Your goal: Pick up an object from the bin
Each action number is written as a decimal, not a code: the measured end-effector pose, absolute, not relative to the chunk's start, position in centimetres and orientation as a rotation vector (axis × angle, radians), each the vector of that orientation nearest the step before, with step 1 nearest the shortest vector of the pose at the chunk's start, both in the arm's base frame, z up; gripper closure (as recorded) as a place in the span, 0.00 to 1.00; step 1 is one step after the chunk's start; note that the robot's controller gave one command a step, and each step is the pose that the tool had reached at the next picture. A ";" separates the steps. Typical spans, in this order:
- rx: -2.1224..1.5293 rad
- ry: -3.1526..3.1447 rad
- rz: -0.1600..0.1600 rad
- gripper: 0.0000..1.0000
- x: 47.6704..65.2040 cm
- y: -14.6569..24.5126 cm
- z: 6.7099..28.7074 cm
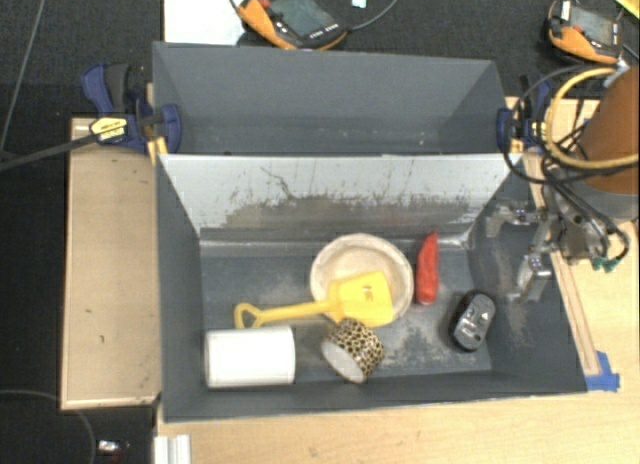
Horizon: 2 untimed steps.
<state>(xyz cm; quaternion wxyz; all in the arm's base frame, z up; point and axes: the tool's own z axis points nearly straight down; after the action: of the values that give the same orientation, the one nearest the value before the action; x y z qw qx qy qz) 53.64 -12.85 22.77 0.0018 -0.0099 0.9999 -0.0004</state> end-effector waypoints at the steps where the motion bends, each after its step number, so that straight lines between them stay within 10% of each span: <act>1: -0.032 3.138 -0.001 0.00 53.6 -12.8 22.8; 2: -0.694 3.059 -0.002 0.00 52.2 -11.8 15.8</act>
Offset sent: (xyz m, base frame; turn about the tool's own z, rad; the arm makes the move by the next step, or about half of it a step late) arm -0.0152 0.0109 -0.0735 -0.4509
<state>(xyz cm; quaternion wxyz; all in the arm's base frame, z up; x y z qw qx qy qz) 52.25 -11.78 15.78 0.0025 -0.2214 0.9752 -0.0007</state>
